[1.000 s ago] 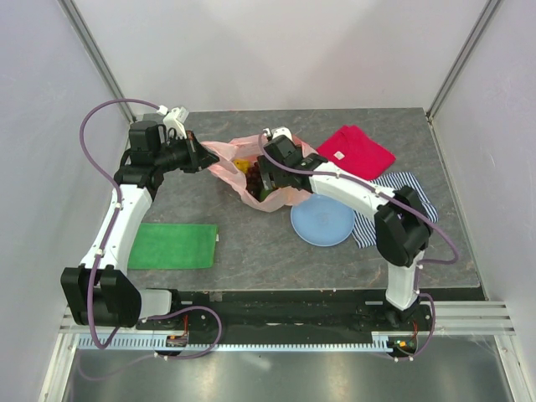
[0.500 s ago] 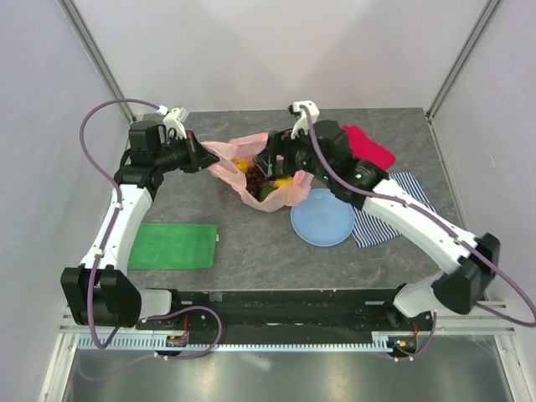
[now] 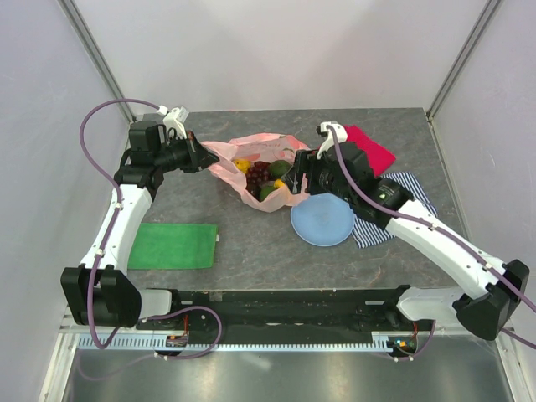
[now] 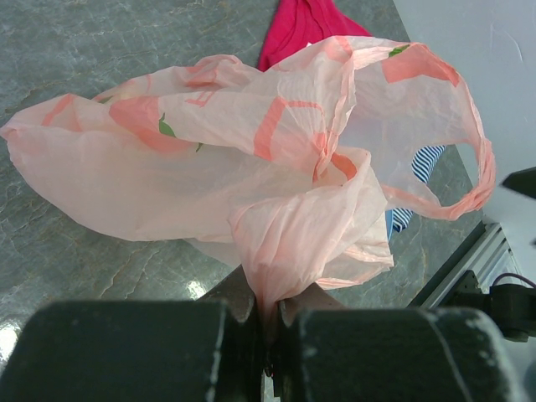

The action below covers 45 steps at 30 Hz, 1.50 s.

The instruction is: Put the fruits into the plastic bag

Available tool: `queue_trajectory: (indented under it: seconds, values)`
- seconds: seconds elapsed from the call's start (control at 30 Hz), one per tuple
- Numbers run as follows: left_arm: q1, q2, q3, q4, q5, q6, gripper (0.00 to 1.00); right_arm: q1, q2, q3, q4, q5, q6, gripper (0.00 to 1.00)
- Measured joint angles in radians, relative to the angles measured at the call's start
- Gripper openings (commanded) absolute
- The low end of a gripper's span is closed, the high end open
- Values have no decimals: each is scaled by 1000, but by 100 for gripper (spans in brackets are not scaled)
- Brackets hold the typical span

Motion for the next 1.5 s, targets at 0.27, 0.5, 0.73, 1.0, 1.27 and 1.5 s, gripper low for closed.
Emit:
queue_trajectory:
  seconds: [0.27, 0.5, 0.73, 1.0, 1.27, 1.5]
  values:
    - [0, 0, 0, 0, 0, 0, 2, 0, 51, -20, -48, 55, 24, 77]
    - [0, 0, 0, 0, 0, 0, 1, 0, 160, -11, -43, 82, 2, 52]
    - [0, 18, 1, 0, 0, 0, 2, -1, 227, 29, -60, 104, -50, 0]
    - [54, 122, 214, -32, 16, -74, 2, -81, 300, 433, -113, 97, -165, 0]
    - [145, 249, 561, -19, 109, -166, 2, -206, 440, 743, -134, 22, -227, 0]
    - [153, 333, 532, -47, 156, -171, 2, -231, 471, 669, -147, -28, -246, 0]
